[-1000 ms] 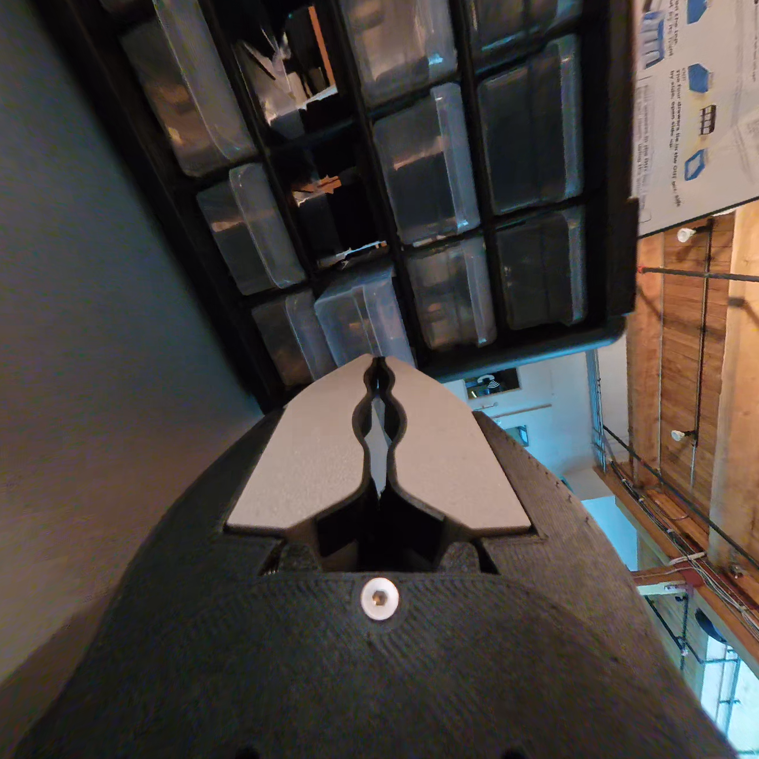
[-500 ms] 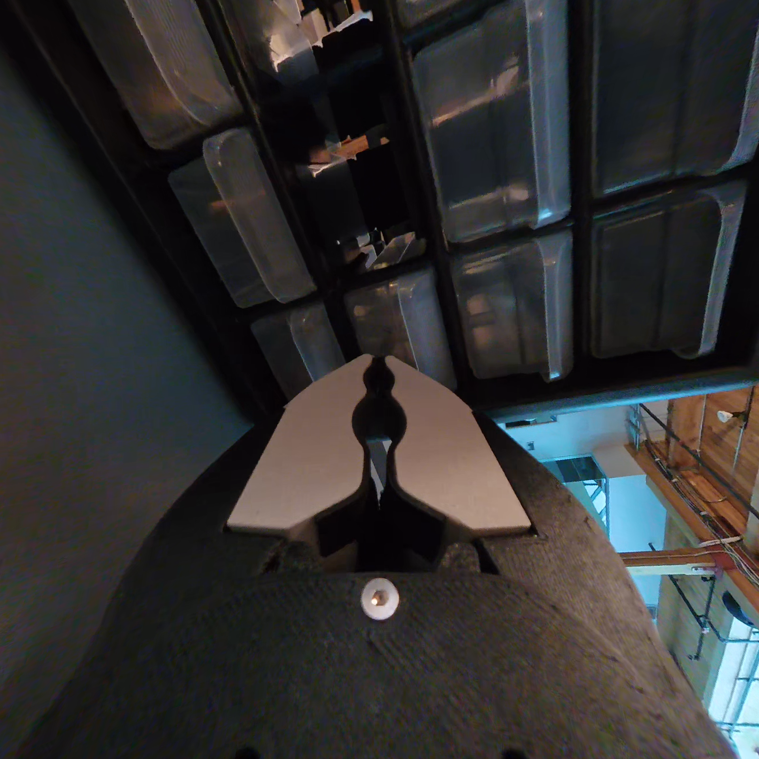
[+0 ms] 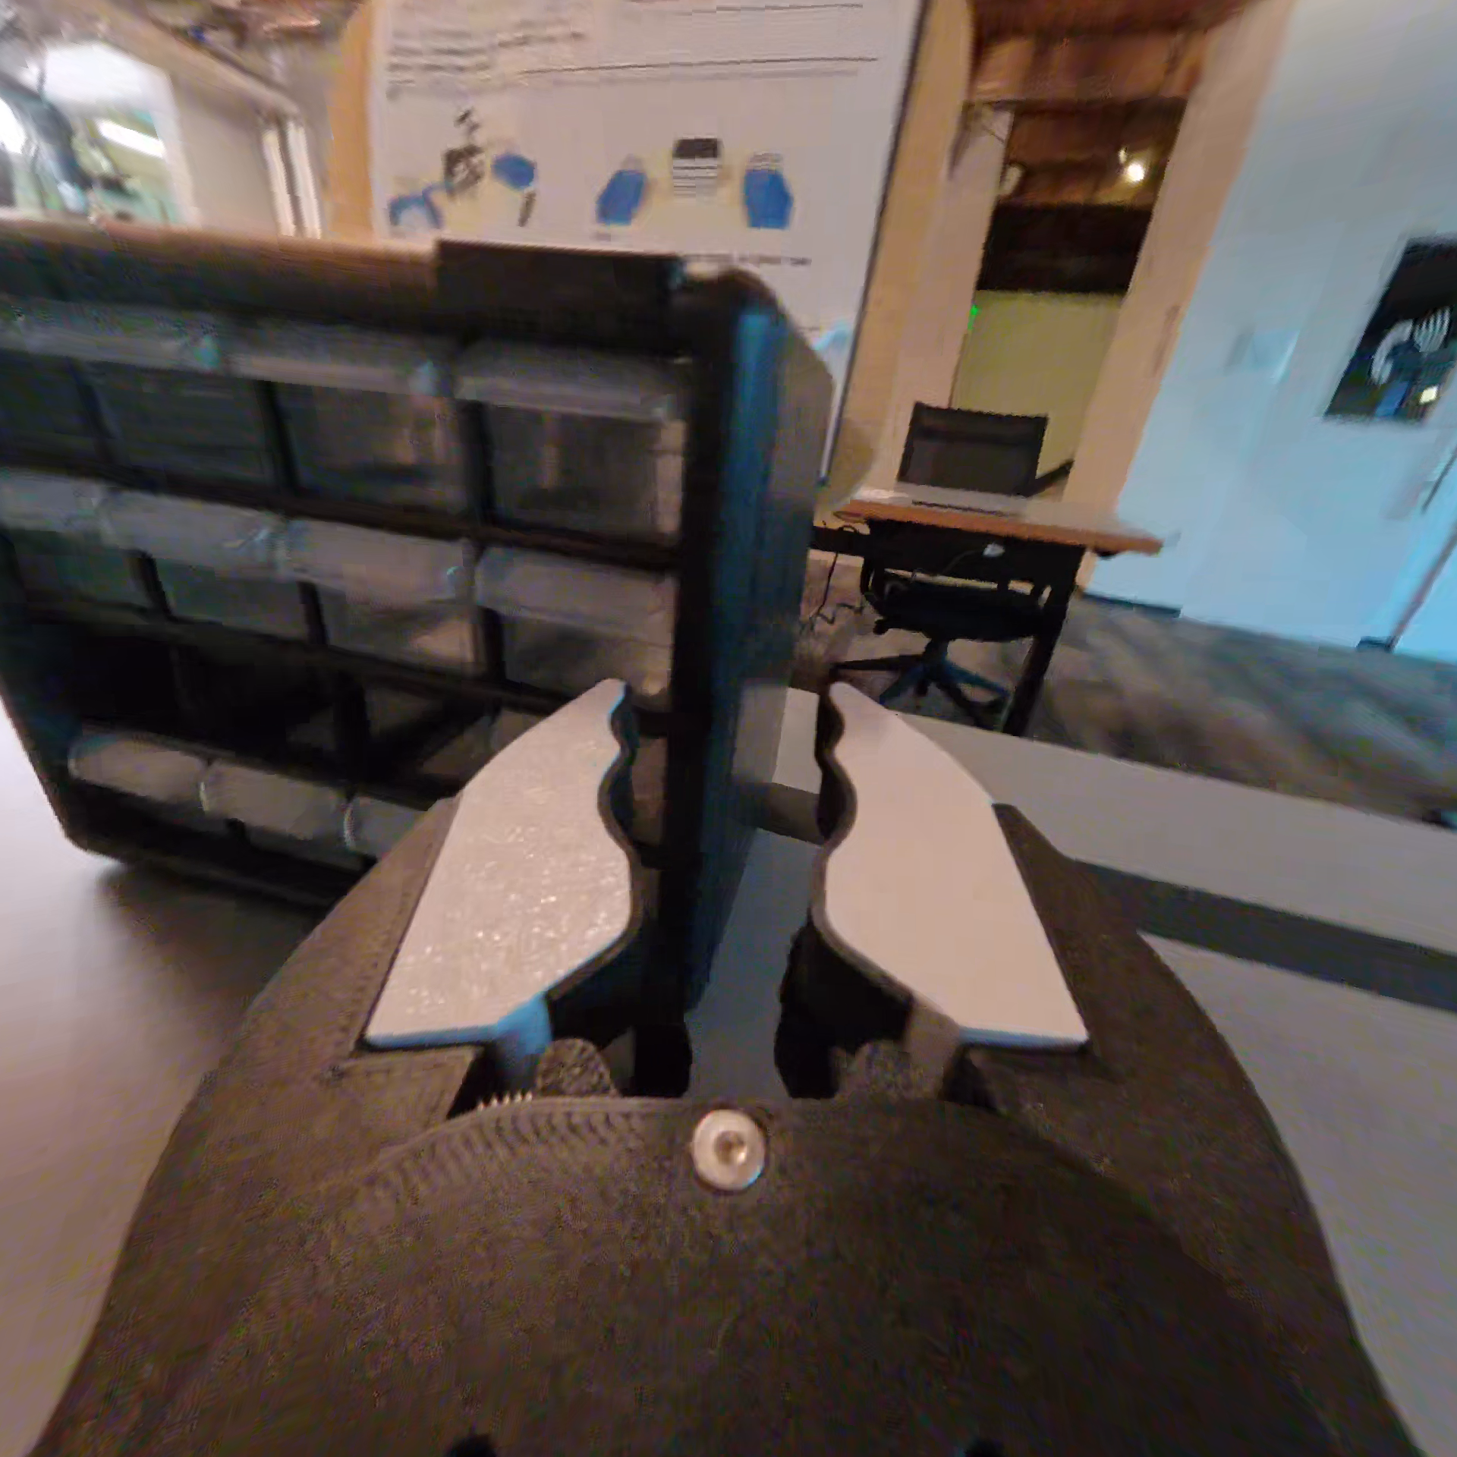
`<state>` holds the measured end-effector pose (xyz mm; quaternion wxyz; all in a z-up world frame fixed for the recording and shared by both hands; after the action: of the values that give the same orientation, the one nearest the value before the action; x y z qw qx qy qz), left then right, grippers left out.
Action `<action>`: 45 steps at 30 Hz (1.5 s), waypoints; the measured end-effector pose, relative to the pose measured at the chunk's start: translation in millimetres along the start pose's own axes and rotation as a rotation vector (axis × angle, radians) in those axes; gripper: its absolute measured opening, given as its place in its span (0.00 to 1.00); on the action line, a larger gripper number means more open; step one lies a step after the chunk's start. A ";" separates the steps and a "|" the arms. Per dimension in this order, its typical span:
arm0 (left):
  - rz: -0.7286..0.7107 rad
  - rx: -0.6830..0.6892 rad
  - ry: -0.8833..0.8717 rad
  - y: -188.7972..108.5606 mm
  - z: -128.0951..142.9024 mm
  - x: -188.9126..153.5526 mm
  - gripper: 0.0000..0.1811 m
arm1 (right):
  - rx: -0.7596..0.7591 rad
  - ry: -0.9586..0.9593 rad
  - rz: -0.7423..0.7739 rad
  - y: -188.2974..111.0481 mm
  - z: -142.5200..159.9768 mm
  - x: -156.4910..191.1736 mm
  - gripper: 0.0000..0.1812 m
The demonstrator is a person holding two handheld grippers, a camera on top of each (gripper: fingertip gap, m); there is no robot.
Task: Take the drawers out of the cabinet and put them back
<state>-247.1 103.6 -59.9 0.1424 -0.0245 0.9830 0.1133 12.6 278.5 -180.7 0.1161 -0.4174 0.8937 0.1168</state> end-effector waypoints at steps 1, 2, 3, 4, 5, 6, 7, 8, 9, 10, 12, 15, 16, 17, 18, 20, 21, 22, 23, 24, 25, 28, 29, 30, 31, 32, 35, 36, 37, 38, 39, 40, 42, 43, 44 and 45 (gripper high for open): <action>-0.033 0.007 0.006 -7.3 14.9 11.9 0.34 | 0.006 0.015 -0.007 1.9 -0.2 -1.2 0.21; -0.069 0.039 0.034 -12.0 32.1 22.4 0.36 | 0.011 -0.003 -0.014 3.9 -0.6 -1.0 0.19; -0.089 0.082 0.060 -14.5 49.5 30.6 0.40 | 0.020 -0.037 -0.012 5.9 -1.2 -0.2 0.18; -0.092 0.123 0.070 -15.7 64.8 35.8 0.42 | 0.026 -0.067 -0.012 8.2 -1.9 1.3 0.19; -0.078 0.149 0.073 -16.2 77.1 38.2 0.42 | 0.036 -0.081 -0.014 10.6 -2.5 2.7 0.18; -0.083 0.159 0.077 -15.9 86.1 40.3 0.42 | 0.047 -0.085 -0.013 13.1 -3.0 3.6 0.18; -0.089 0.168 0.087 -14.4 92.9 41.3 0.42 | 0.062 -0.089 -0.010 15.6 -3.0 4.0 0.18; -0.091 0.192 0.105 -12.1 99.1 41.4 0.41 | 0.074 -0.097 -0.013 17.7 -2.9 4.6 0.16; -0.093 0.230 0.129 -9.6 105.3 41.0 0.41 | 0.083 -0.108 -0.015 19.2 -2.9 5.2 0.15; -0.087 0.270 0.154 -7.5 111.1 39.6 0.41 | 0.088 -0.118 -0.015 20.4 -3.1 5.9 0.14; -0.097 0.326 0.197 -5.4 121.0 38.1 0.40 | 0.091 -0.116 -0.017 21.9 -3.4 6.9 0.14; -0.167 0.320 0.286 -4.8 129.5 41.3 0.21 | 0.091 -0.114 -0.019 23.2 -3.0 6.6 0.15; -0.183 0.307 0.321 -5.0 131.3 42.1 0.19 | 0.092 -0.117 -0.017 23.2 -2.8 5.9 0.13; -0.194 0.298 0.349 -5.6 132.6 42.5 0.17 | 0.097 -0.121 -0.014 22.6 -2.7 4.8 0.12; -0.197 0.294 0.346 -5.9 132.8 42.3 0.17 | 0.100 -0.124 -0.020 22.6 -2.9 4.3 0.12; -0.203 0.317 0.319 -5.5 131.4 42.0 0.16 | 0.119 -0.138 -0.019 22.7 -4.1 4.5 0.11; -0.209 0.330 0.325 -5.4 130.6 41.5 0.16 | 0.130 -0.146 -0.016 22.7 -4.9 4.7 0.11; -0.219 0.344 0.330 -5.2 129.9 40.5 0.16 | 0.141 -0.147 -0.015 22.6 -5.6 4.9 0.11; -0.227 0.362 0.334 -5.5 129.0 39.5 0.16 | 0.152 -0.141 -0.016 22.0 -6.4 4.9 0.11; -0.233 0.378 0.337 -6.4 128.1 38.1 0.16 | 0.163 -0.137 -0.017 20.9 -7.4 5.2 0.11; -0.237 0.390 0.337 -7.9 127.3 36.5 0.16 | 0.174 -0.140 -0.016 19.3 -8.4 5.6 0.11; -0.238 0.412 0.329 -17.5 125.5 30.6 0.16 | 0.210 -0.146 -0.022 9.7 -12.8 8.1 0.11; -0.236 0.415 0.330 -21.6 125.1 28.0 0.16 | 0.225 -0.148 -0.024 4.9 -14.7 9.5 0.11; -0.232 0.422 0.334 -26.2 124.4 25.4 0.16 | 0.242 -0.157 -0.026 -0.6 -17.1 10.9 0.11; -0.229 0.428 0.338 -31.2 123.8 22.6 0.16 | 0.258 -0.171 -0.026 -6.8 -19.3 12.9 0.11; -0.226 0.435 0.343 -36.5 123.1 19.6 0.16 | 0.269 -0.185 -0.025 -13.4 -21.5 15.1 0.11; -0.215 0.452 0.359 -54.3 120.8 10.3 0.16 | 0.282 -0.208 -0.032 -35.0 -27.1 22.0 0.12; -0.211 0.457 0.364 -60.4 120.1 7.3 0.16 | 0.285 -0.217 -0.034 -42.4 -28.9 24.4 0.12; -0.209 0.462 0.369 -66.7 119.2 4.3 0.16 | 0.289 -0.225 -0.037 -49.8 -31.0 26.9 0.12; -0.206 0.468 0.374 -73.0 118.3 1.3 0.16 | 0.296 -0.230 -0.040 -57.3 -33.2 29.6 0.12; -0.203 0.474 0.381 -79.3 117.4 -1.7 0.16 | 0.303 -0.231 -0.044 -64.7 -35.6 32.3 0.12; -0.199 0.479 0.387 -85.7 116.5 -4.4 0.16 | 0.310 -0.231 -0.050 -72.3 -38.0 35.0 0.12; -0.192 0.487 0.391 -98.2 114.8 -9.5 0.16 | 0.315 -0.237 -0.064 -86.6 -42.2 40.2 0.12; -0.185 0.488 0.393 -103.9 114.1 -11.8 0.16 | 0.318 -0.243 -0.069 -93.3 -44.0 42.6 0.12; -0.178 0.487 0.395 -109.3 113.7 -13.7 0.16 | 0.321 -0.248 -0.074 -99.1 -45.8 44.7 0.12; -0.175 0.482 0.392 -113.6 113.4 -15.0 0.16 | 0.321 -0.250 -0.079 -103.9 -47.1 46.6 0.12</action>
<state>-192.5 19.4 -186.0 -0.0387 -0.0958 0.9844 -0.1422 58.7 165.7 -162.0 0.2957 -0.4106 0.8623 0.0190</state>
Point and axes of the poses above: each gripper's, where its closed fingertips meet, y out along the fingers, z out of its underside, x = y × z across the jaws, the point moved 8 cm from there along -y, back along the fingers, and after that the axes turned 13 degrees about -y, right-handed, at the moved point
